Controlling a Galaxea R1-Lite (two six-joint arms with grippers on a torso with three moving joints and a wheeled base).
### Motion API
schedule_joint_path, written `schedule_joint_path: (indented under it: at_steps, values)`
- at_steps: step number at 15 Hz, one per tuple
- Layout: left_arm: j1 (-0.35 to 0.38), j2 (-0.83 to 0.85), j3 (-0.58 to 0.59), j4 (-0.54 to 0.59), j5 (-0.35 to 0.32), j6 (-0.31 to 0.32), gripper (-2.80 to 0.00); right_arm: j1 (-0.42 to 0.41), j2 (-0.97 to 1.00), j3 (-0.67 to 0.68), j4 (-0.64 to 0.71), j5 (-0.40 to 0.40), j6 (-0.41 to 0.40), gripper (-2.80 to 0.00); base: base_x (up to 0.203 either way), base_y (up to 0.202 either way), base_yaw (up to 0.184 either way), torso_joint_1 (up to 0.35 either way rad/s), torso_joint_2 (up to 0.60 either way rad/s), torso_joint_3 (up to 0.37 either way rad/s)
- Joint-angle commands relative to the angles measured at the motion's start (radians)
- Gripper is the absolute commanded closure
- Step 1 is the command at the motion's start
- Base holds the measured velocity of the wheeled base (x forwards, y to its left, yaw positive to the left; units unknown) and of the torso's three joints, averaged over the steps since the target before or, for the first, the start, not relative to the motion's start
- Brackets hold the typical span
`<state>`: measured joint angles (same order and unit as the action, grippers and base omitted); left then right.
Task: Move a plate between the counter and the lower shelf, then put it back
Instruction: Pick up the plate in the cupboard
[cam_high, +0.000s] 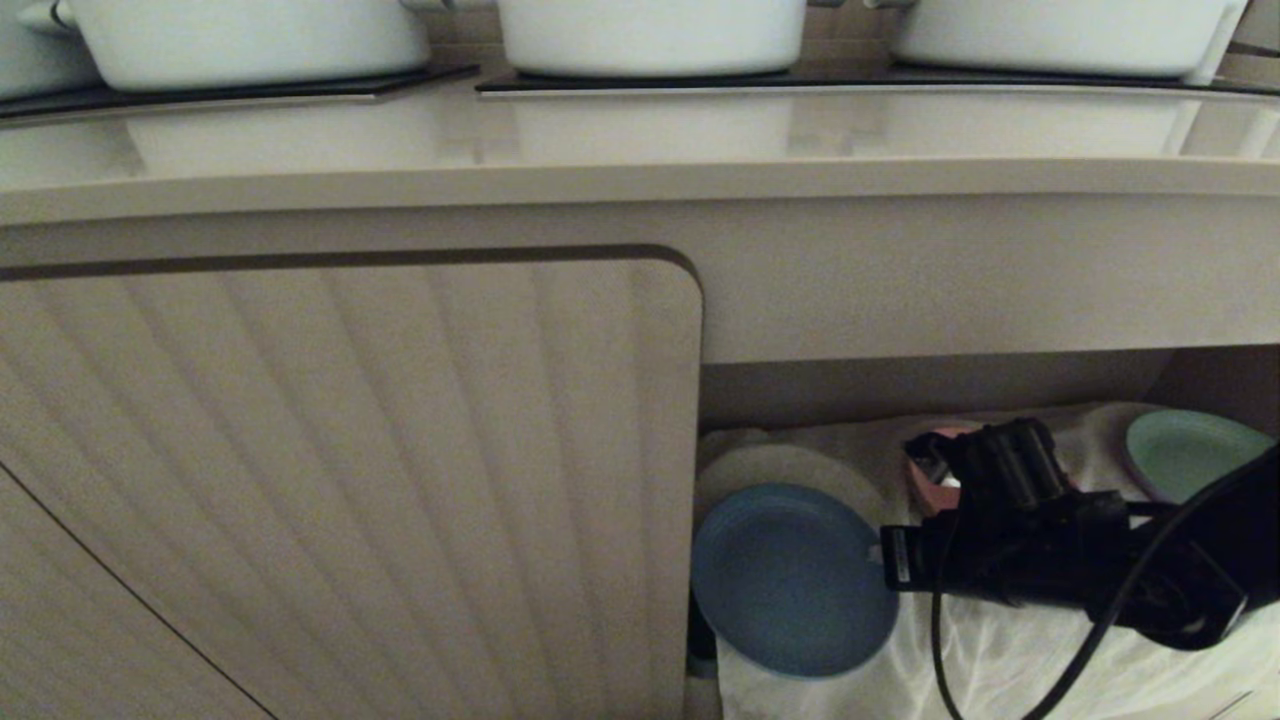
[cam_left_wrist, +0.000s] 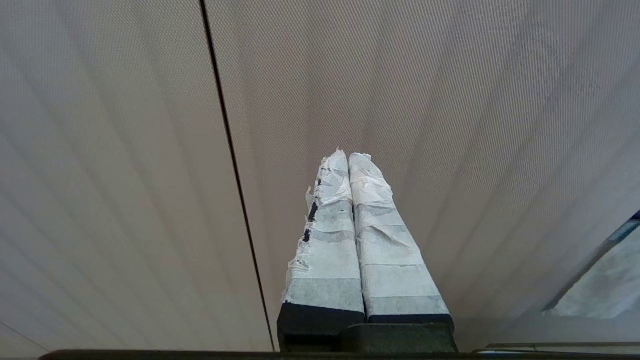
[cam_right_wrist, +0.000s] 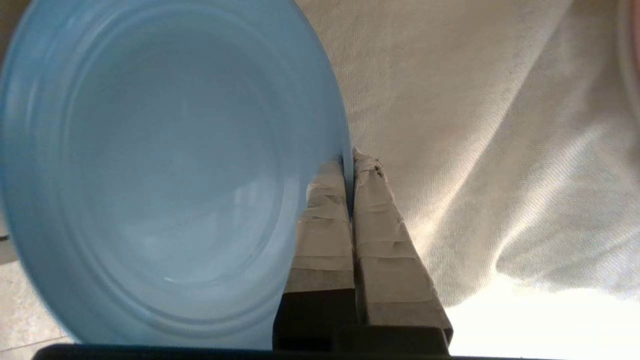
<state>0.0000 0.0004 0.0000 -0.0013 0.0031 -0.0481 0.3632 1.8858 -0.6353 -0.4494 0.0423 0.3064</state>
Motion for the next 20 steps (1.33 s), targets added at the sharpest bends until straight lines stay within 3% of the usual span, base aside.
schedule_joint_path:
  at_steps: [1,20]
  values:
    - [0.000,0.000,0.000,0.000,0.000,-0.001,0.00,-0.001,-0.028,0.011,-0.003,-0.001,0.002,0.00,0.000,0.000,0.000,0.000,0.00,0.000]
    - [0.000,0.000,0.000,0.000,0.000,-0.001,0.00,-0.064,-0.127,0.127,0.002,-0.001,0.029,0.00,0.000,0.000,0.000,0.000,0.00,0.000]
